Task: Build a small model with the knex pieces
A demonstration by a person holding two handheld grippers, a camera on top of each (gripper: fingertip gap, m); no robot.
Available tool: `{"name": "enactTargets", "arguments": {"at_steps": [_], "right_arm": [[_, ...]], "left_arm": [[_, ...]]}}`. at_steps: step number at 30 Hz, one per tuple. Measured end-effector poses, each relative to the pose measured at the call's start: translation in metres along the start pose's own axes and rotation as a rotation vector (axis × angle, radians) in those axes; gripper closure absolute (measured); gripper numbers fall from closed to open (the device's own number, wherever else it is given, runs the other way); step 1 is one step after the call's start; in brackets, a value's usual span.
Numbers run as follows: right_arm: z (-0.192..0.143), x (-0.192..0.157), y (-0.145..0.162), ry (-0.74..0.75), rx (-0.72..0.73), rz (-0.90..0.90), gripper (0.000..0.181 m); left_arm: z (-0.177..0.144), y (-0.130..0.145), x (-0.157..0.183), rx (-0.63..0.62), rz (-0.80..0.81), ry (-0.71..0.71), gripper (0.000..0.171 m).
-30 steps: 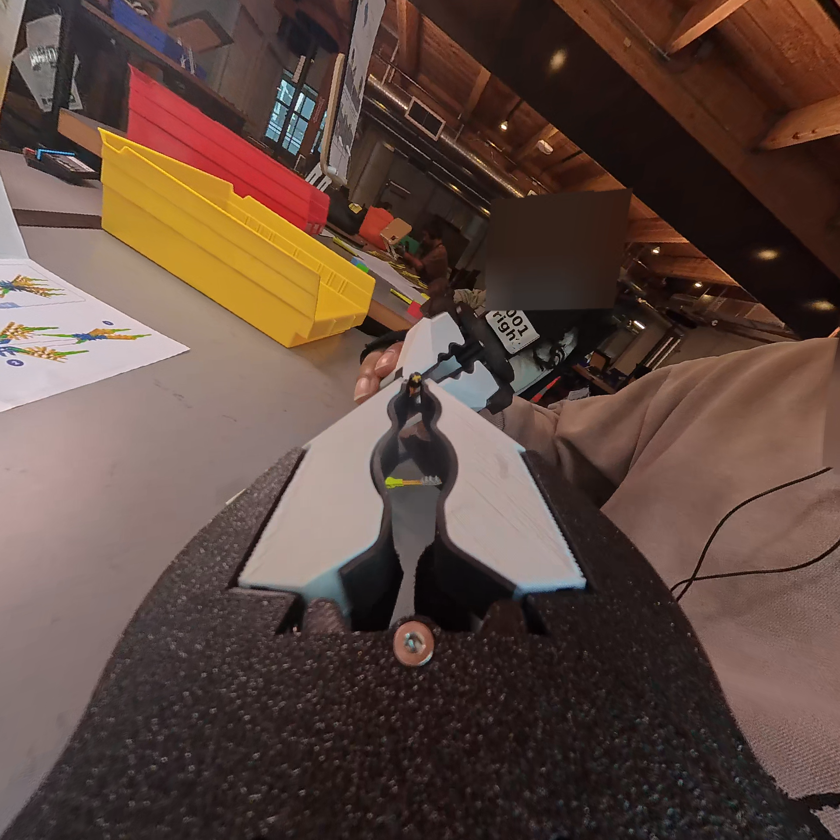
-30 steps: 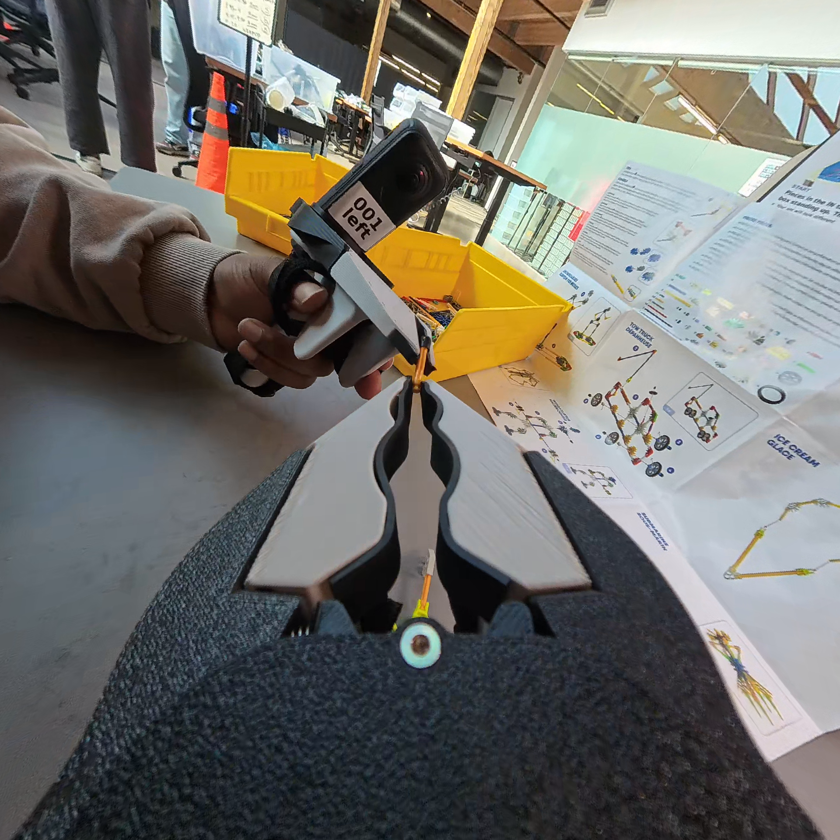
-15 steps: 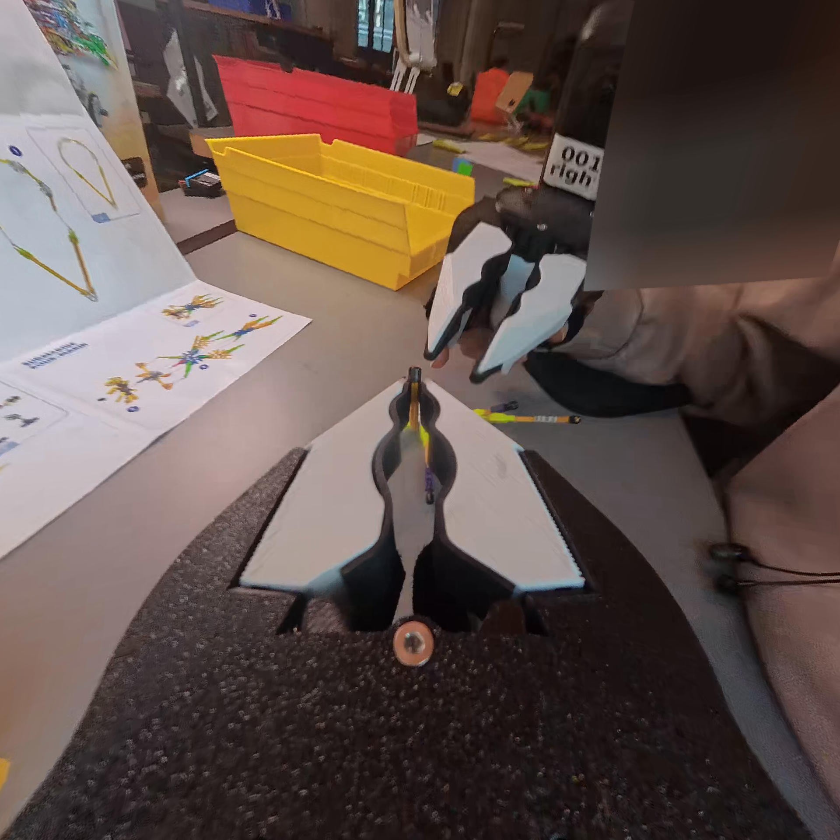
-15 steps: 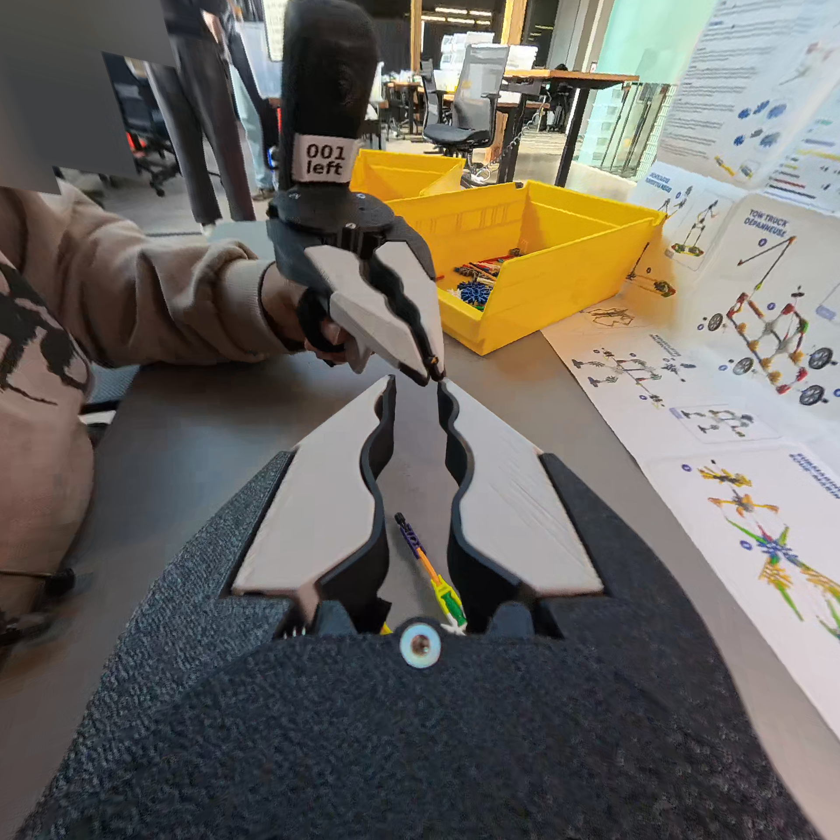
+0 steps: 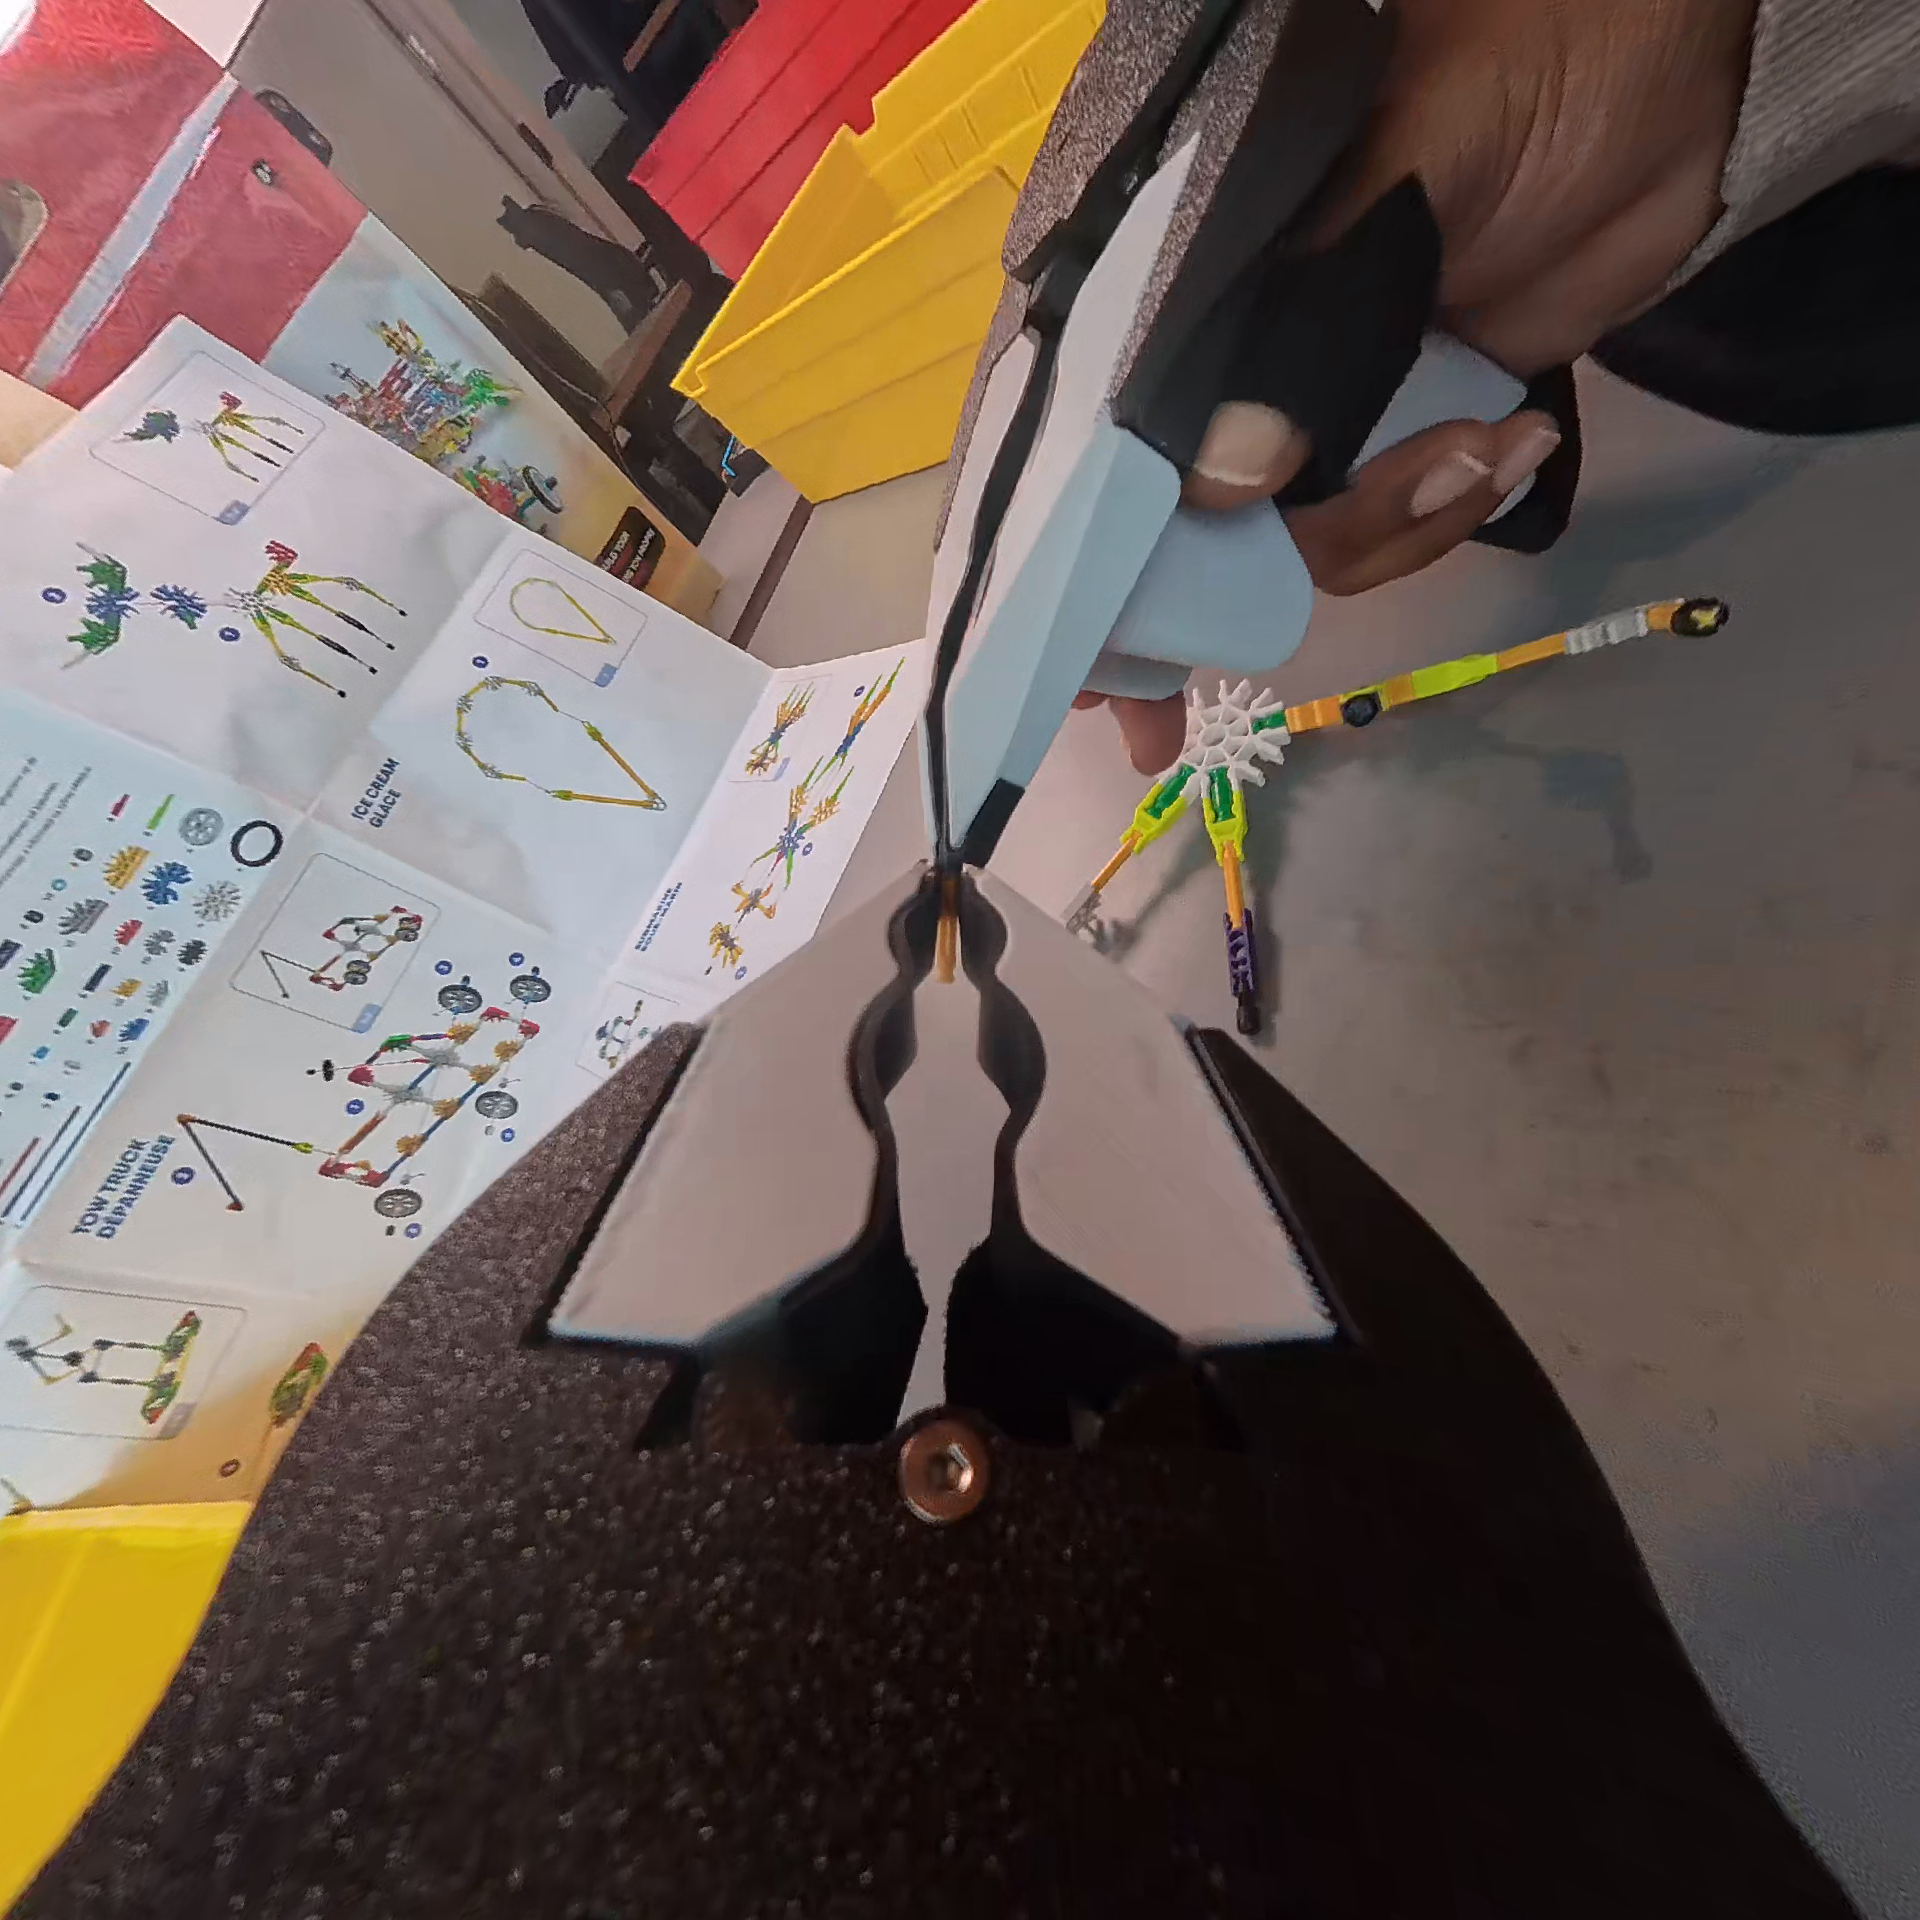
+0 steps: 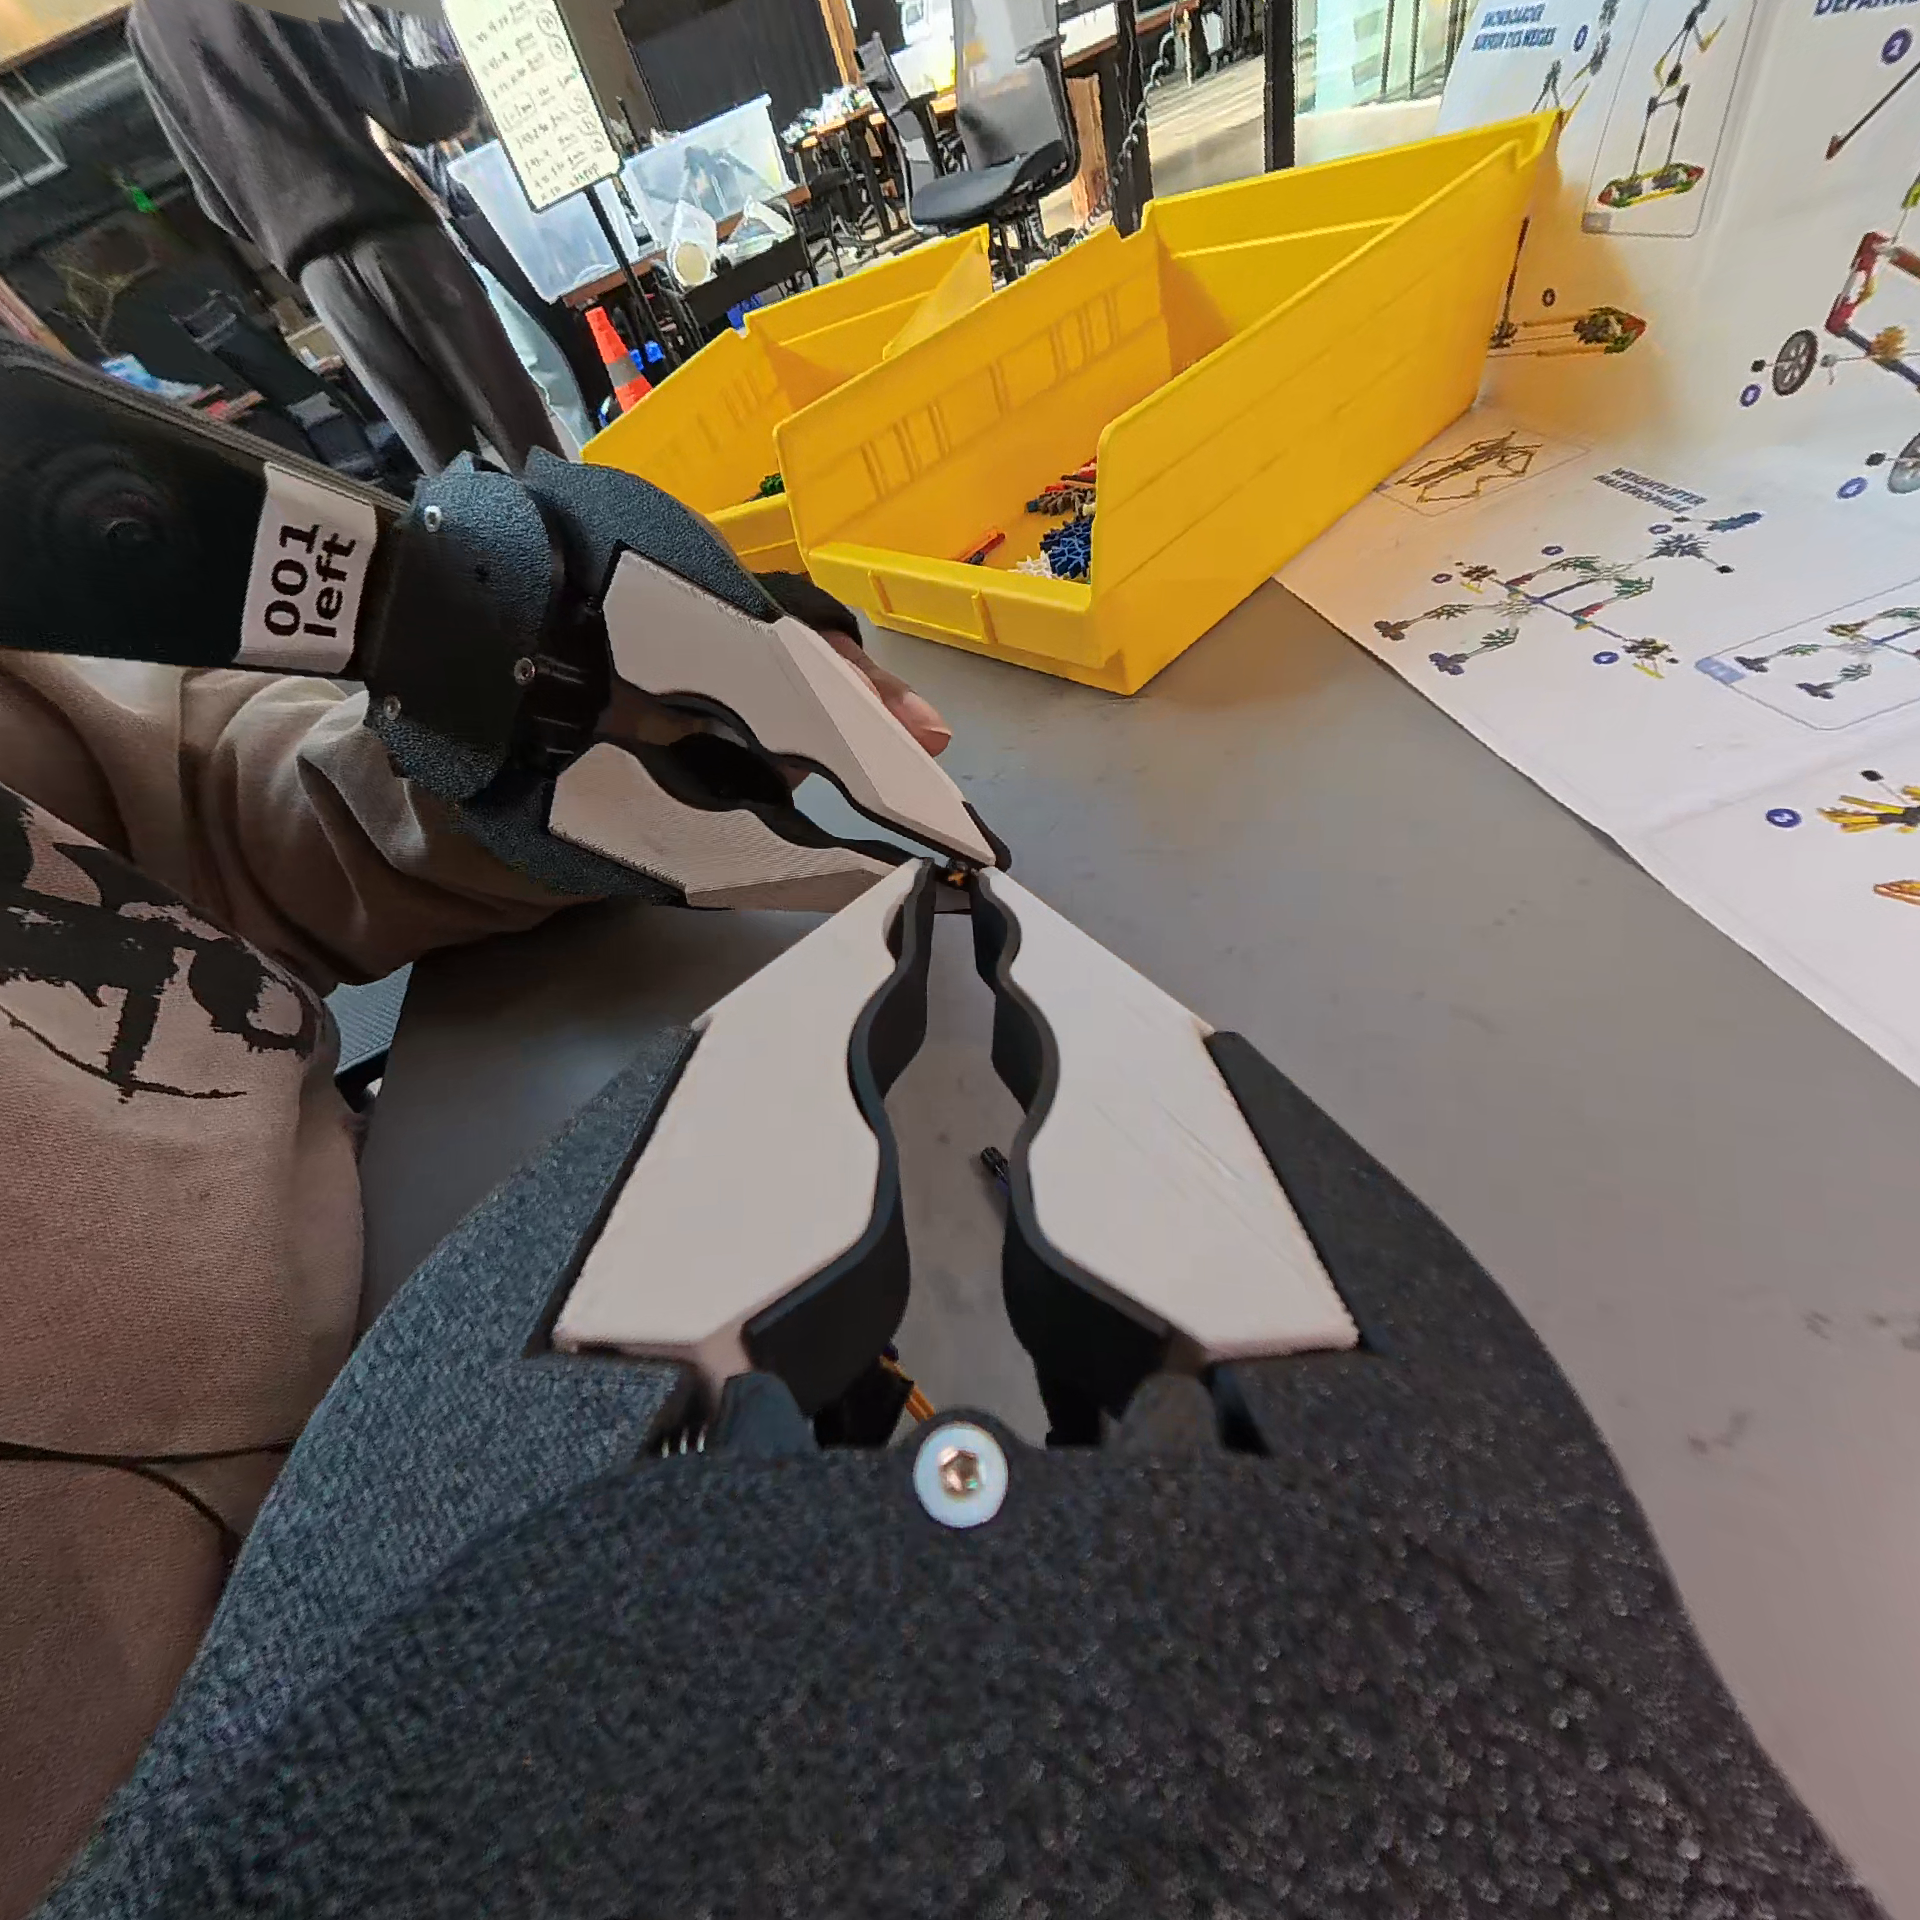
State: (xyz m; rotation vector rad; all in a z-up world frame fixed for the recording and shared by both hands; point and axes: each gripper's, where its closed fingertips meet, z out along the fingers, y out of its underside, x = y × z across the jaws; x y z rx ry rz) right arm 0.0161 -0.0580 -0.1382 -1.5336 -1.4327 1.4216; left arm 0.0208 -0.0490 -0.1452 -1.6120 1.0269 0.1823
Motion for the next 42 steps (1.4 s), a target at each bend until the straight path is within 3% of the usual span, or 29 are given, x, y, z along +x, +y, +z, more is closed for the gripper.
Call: {"name": "enactTargets", "arguments": {"at_steps": [3,8,11,26,35,42], "right_arm": [[-0.001,0.001,-0.001,-0.009,0.007,0.012,0.178],[-0.012,-0.002,-0.014,-0.078,0.073,0.05,0.178],[-0.013,-0.007,-0.015,-0.102,0.077,0.031,0.178],[-0.007,-0.018,-0.002,-0.142,-0.004,-0.04,0.177],[-0.007,-0.018,-0.005,-0.128,0.014,-0.074,0.178],[-0.011,-0.022,-0.013,-0.167,0.051,-0.048,0.179]], "left_arm": [[0.001,0.0,0.0,0.008,0.017,-0.015,0.169],[-0.008,-0.008,-0.003,0.132,-0.366,0.17,0.164],[-0.014,-0.015,-0.004,0.192,-0.465,0.246,0.164],[-0.018,-0.017,0.014,0.153,-0.367,0.324,0.169],[-0.015,-0.018,0.012,0.166,-0.407,0.302,0.163],[-0.019,-0.024,0.009,0.181,-0.44,0.322,0.169]]}}
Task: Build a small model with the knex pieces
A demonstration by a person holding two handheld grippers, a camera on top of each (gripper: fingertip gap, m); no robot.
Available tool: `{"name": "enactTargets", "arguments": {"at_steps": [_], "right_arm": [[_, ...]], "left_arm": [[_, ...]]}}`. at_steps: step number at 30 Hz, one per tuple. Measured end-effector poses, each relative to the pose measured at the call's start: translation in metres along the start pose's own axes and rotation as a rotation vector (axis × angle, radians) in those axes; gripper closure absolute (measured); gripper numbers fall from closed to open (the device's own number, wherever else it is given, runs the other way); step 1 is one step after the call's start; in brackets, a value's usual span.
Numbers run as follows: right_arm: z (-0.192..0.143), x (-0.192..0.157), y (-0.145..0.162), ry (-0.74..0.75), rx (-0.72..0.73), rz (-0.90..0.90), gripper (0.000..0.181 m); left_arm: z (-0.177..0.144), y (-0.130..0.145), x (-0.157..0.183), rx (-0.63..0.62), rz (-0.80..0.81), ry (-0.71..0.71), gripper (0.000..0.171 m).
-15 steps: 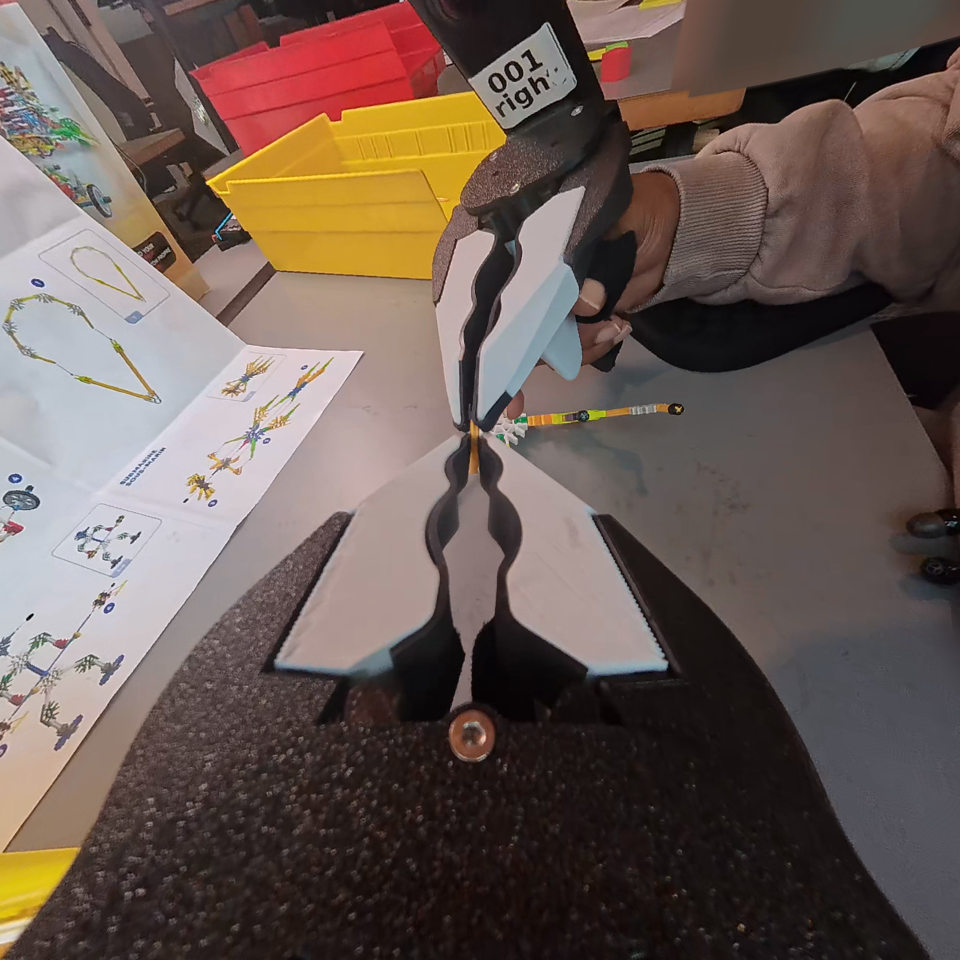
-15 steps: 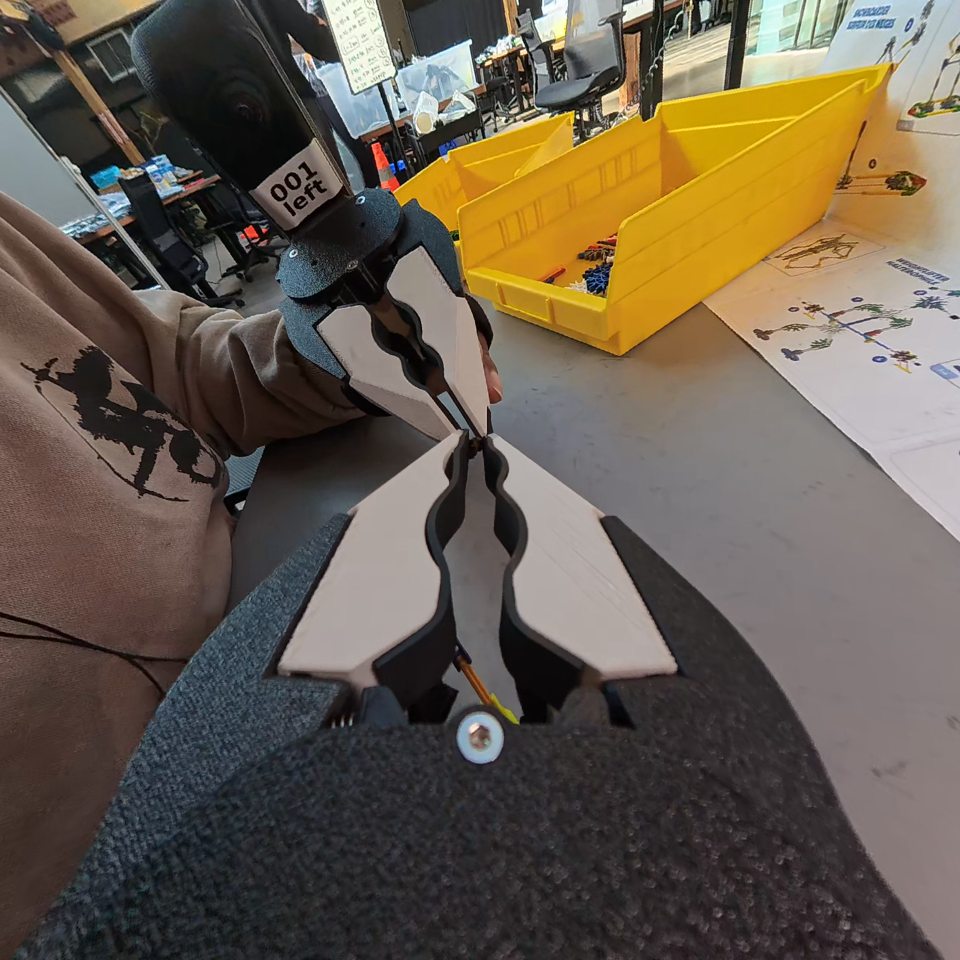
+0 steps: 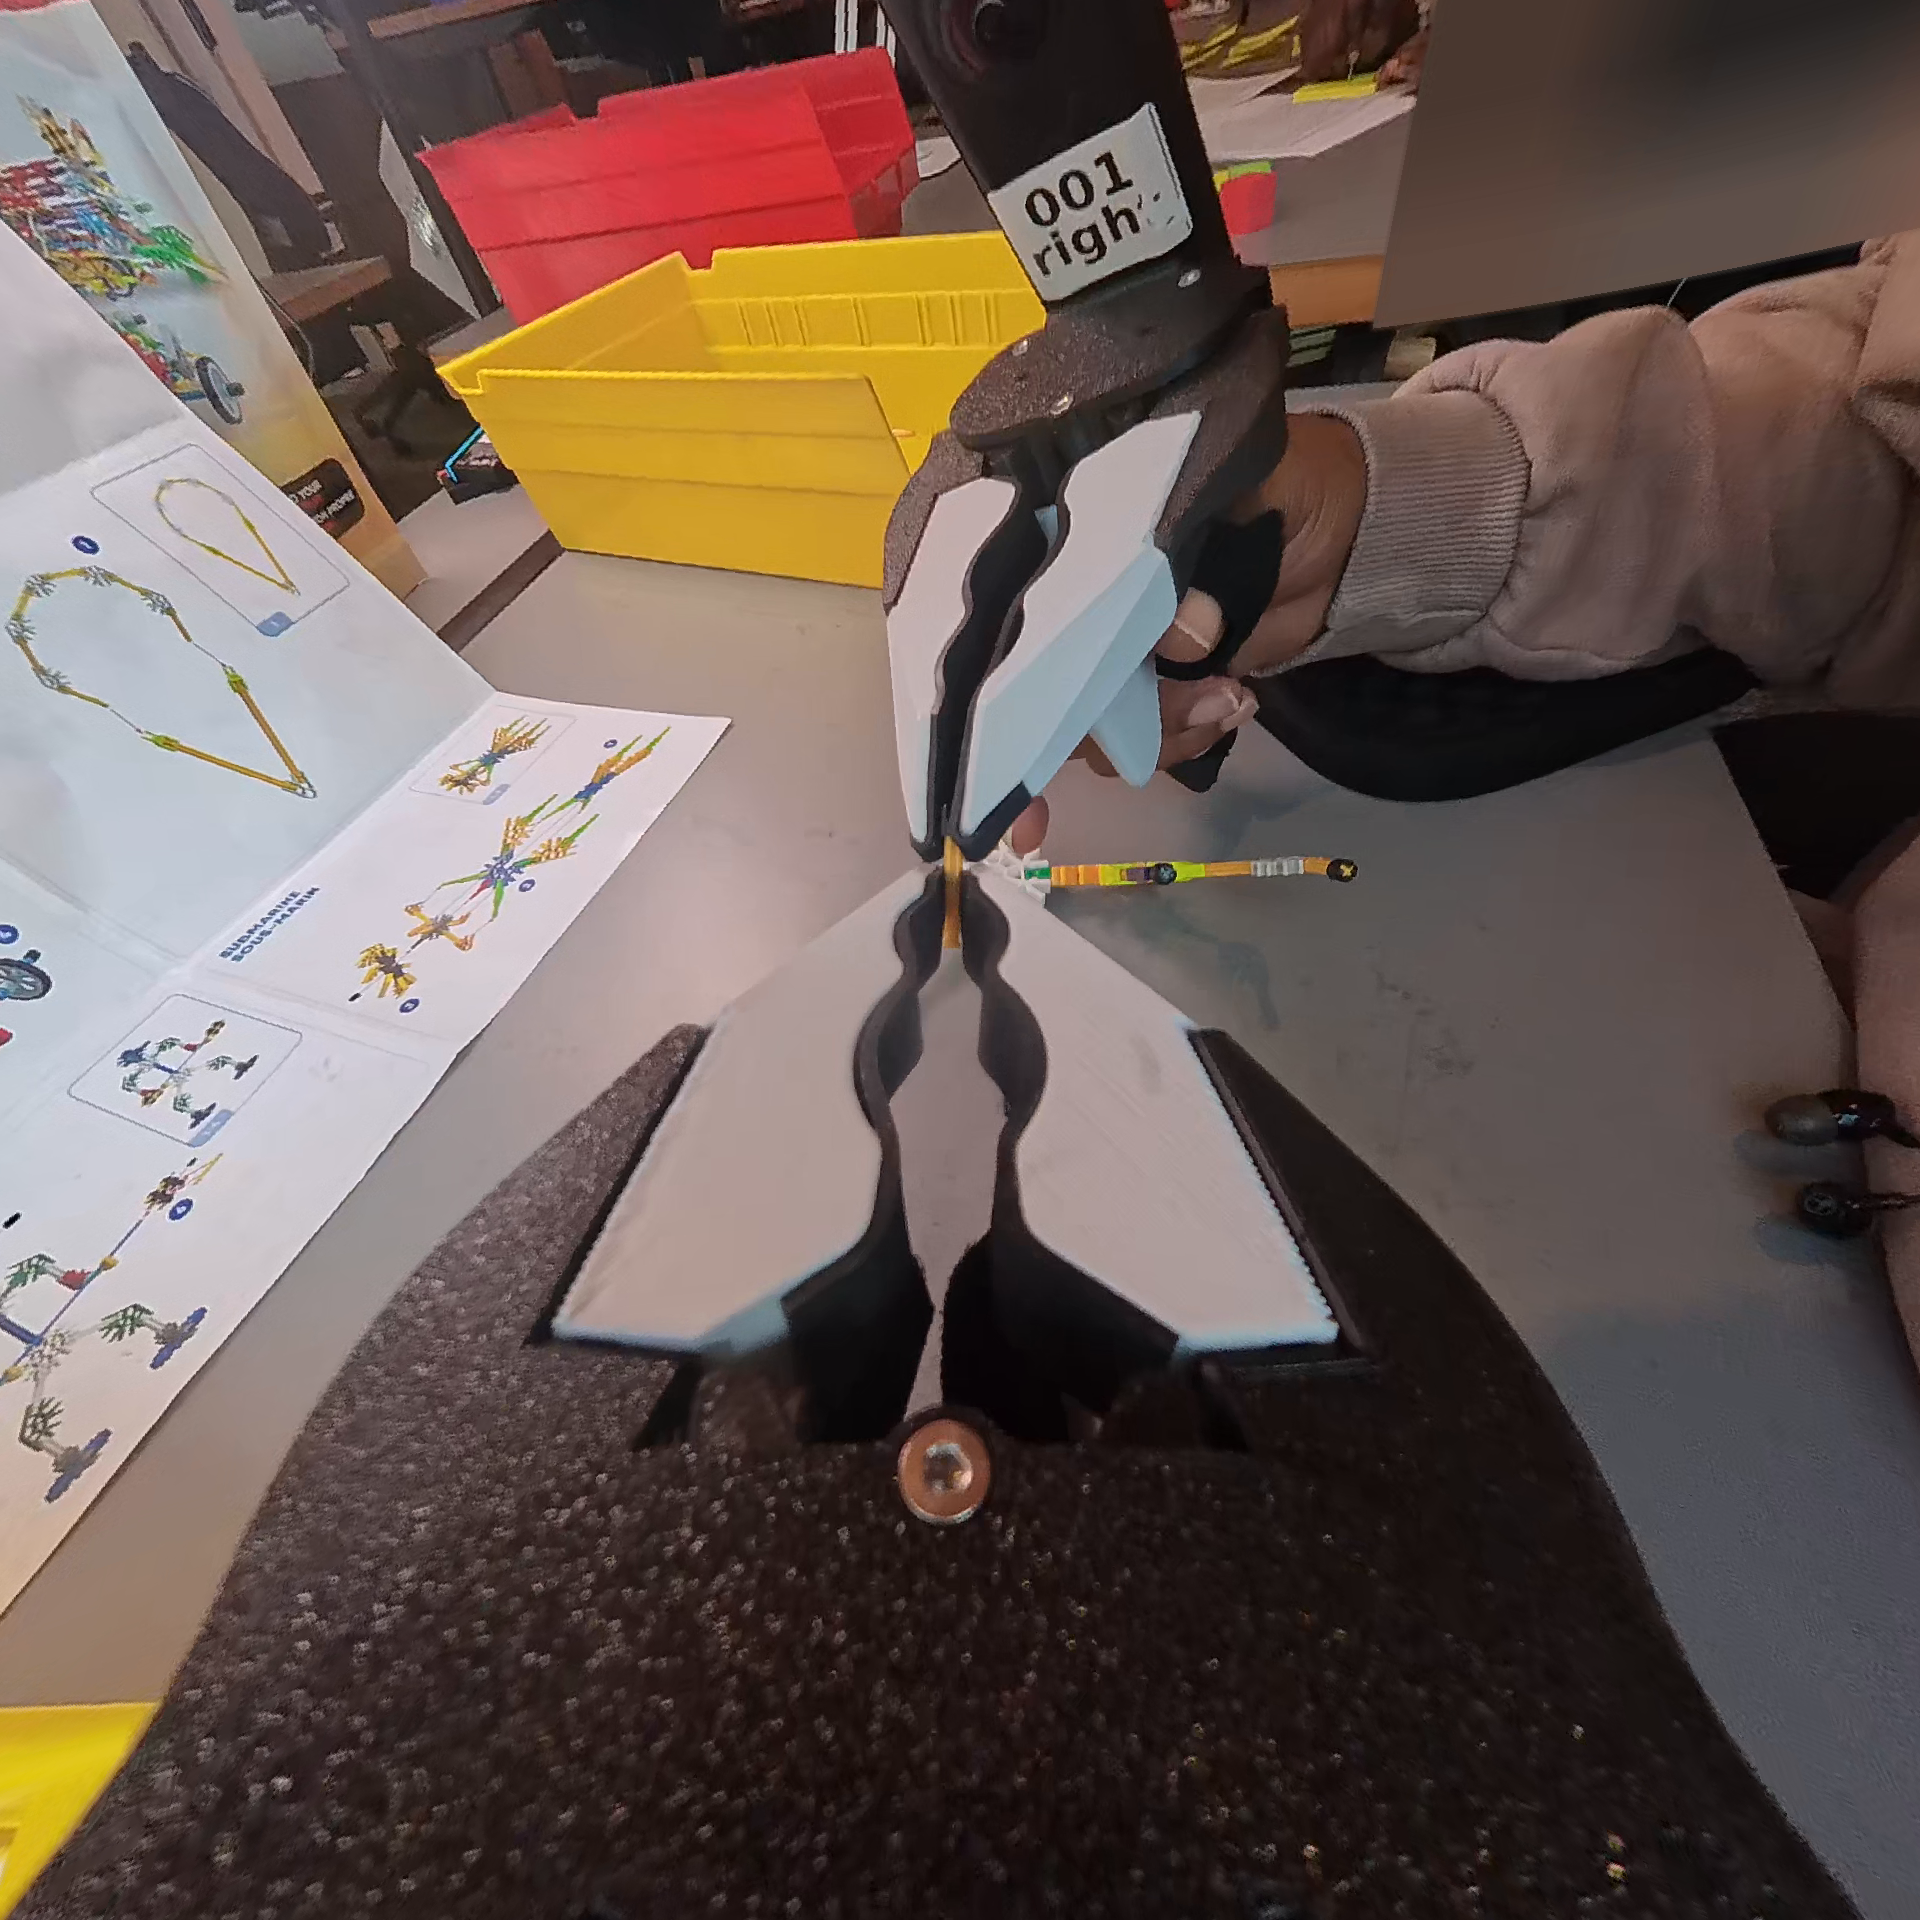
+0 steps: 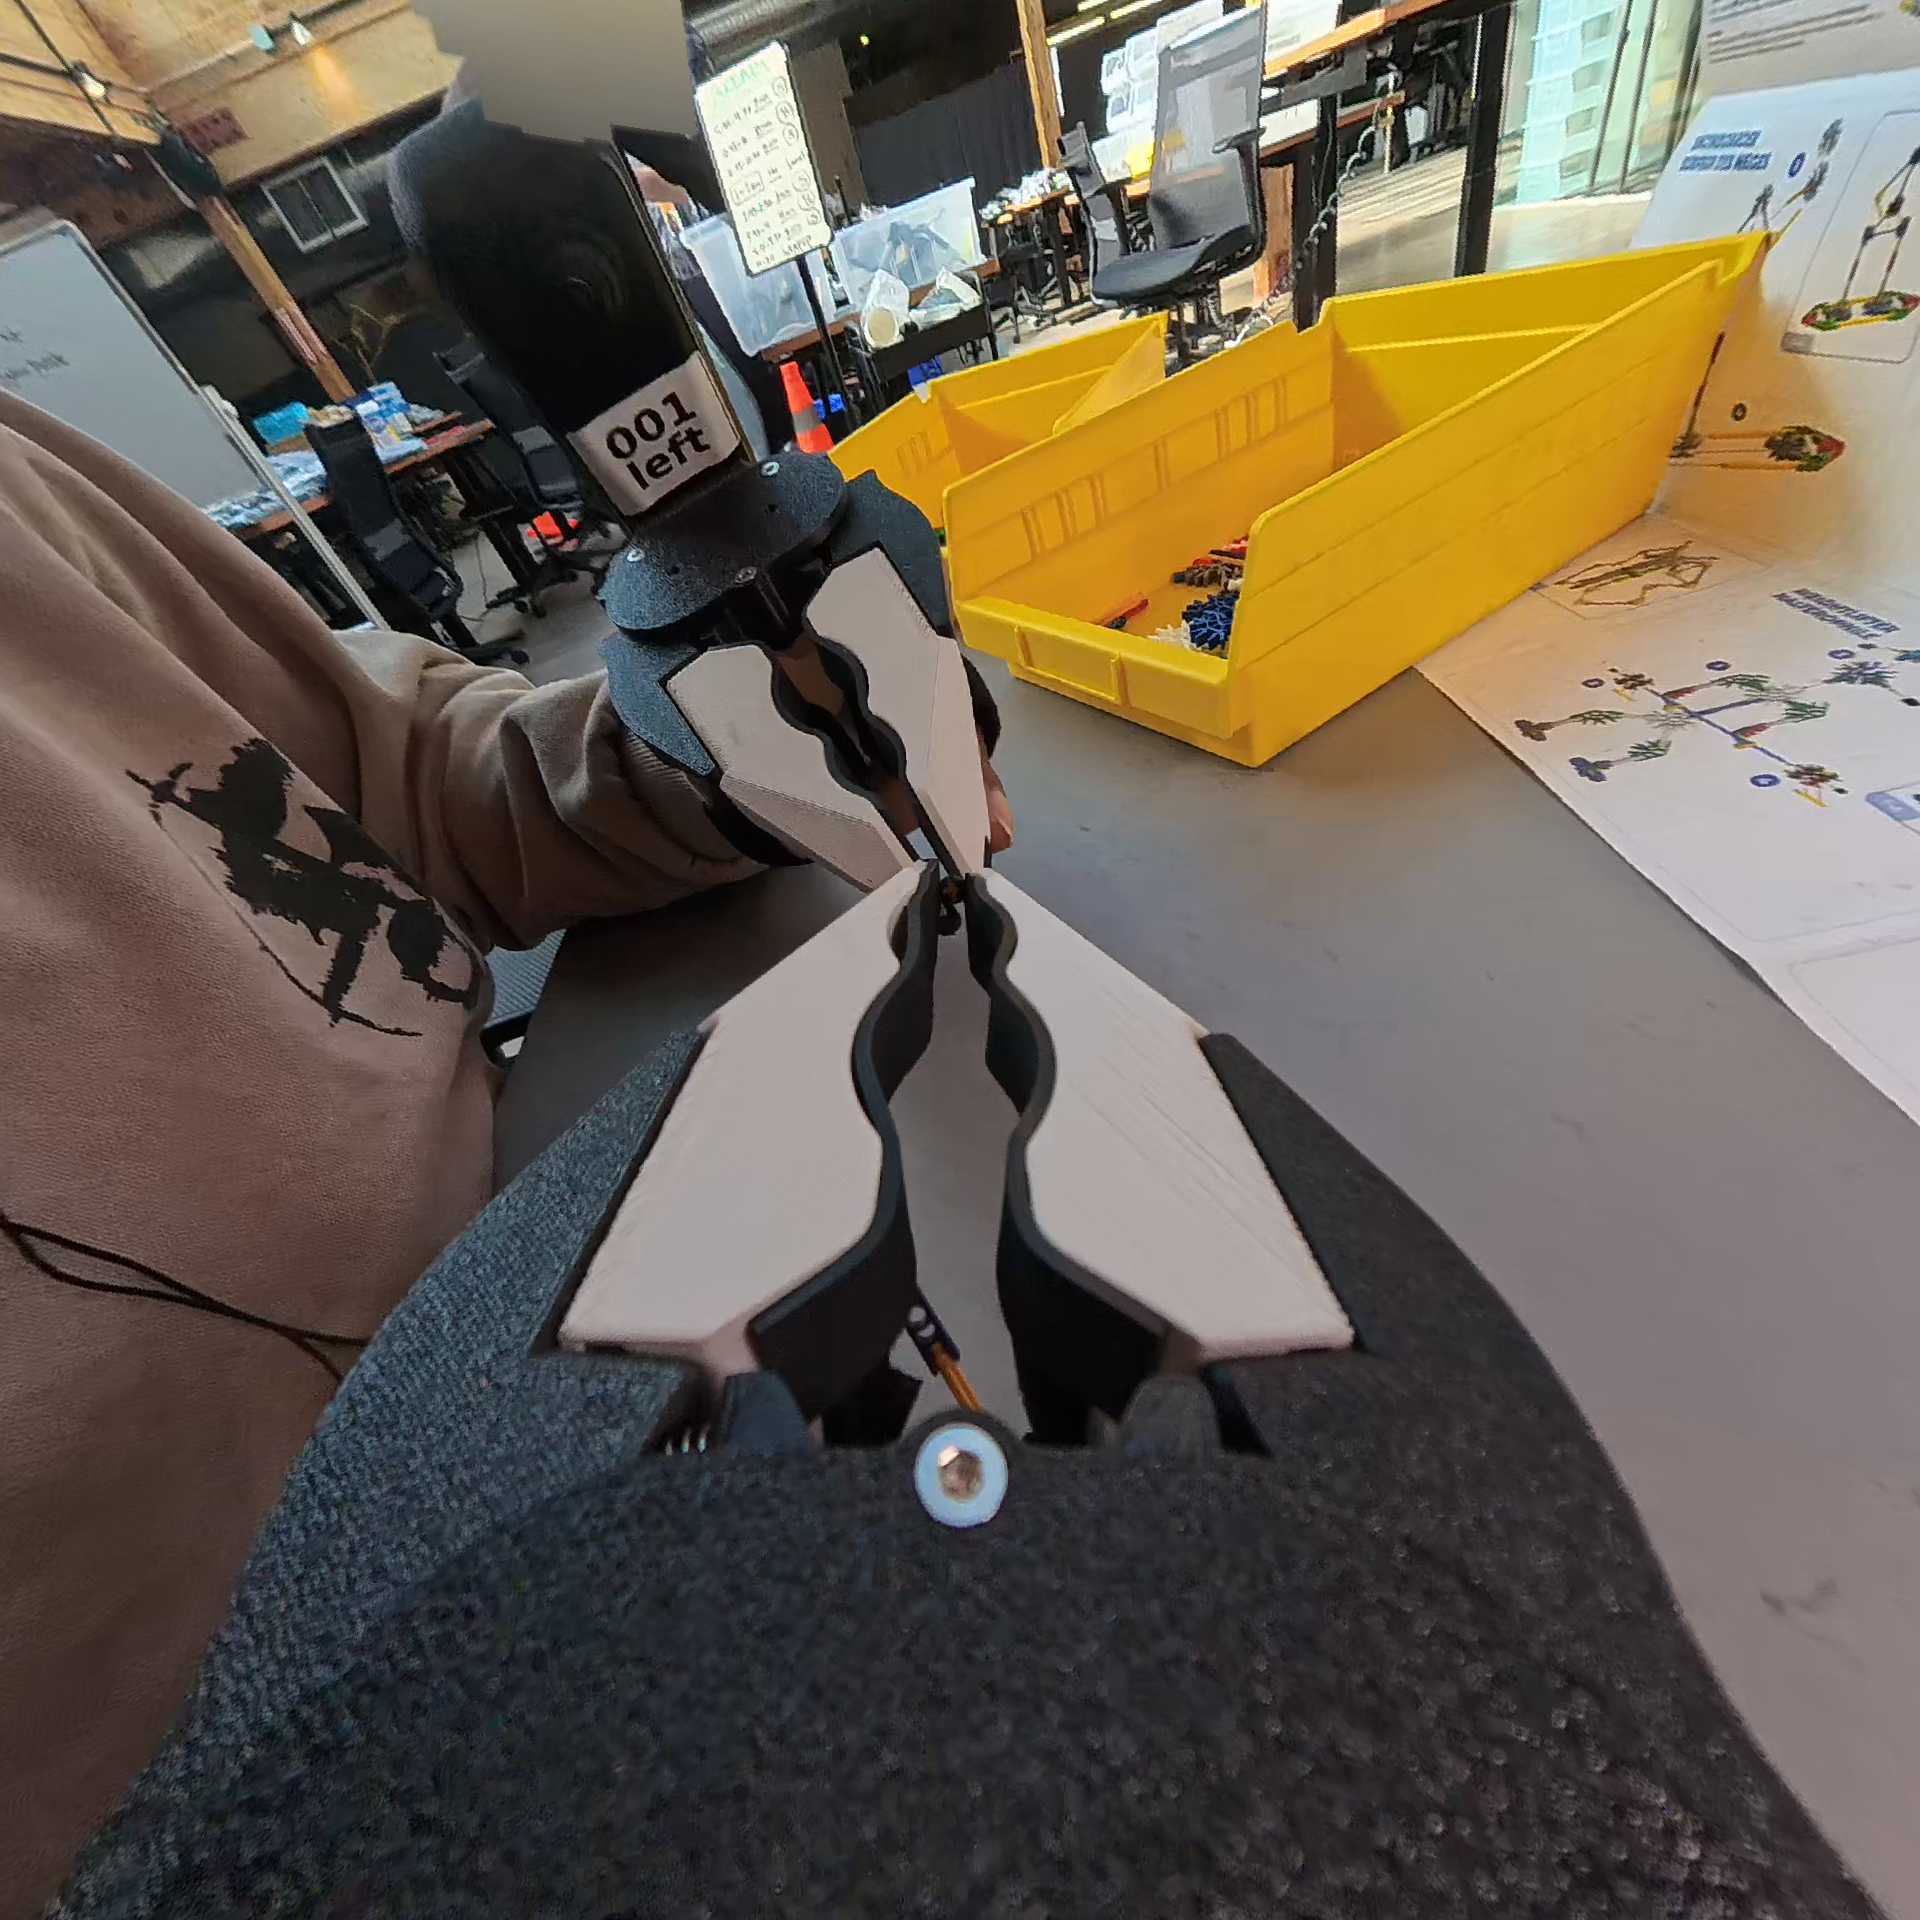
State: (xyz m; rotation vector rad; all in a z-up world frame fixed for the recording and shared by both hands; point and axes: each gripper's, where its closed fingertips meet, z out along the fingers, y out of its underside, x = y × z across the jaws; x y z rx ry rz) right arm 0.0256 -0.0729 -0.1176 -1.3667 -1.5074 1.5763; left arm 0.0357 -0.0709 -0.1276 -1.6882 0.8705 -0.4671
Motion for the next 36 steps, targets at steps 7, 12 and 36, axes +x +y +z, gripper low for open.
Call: {"name": "enactTargets", "arguments": {"at_steps": [7,12,36], "right_arm": [[-0.05,0.013,-0.052,-0.053,0.276,0.151,0.18],[-0.103,0.054,-0.067,0.304,0.297,-0.035,0.178],[-0.321,0.17,-0.047,1.348,0.291,-0.153,0.142]], "left_arm": [[-0.012,-0.001,-0.016,0.043,-0.111,-0.009,0.17],[-0.033,-0.01,-0.049,0.141,-0.224,-0.053,0.17],[-0.005,0.012,-0.036,0.094,-0.305,-0.018,0.169]]}}
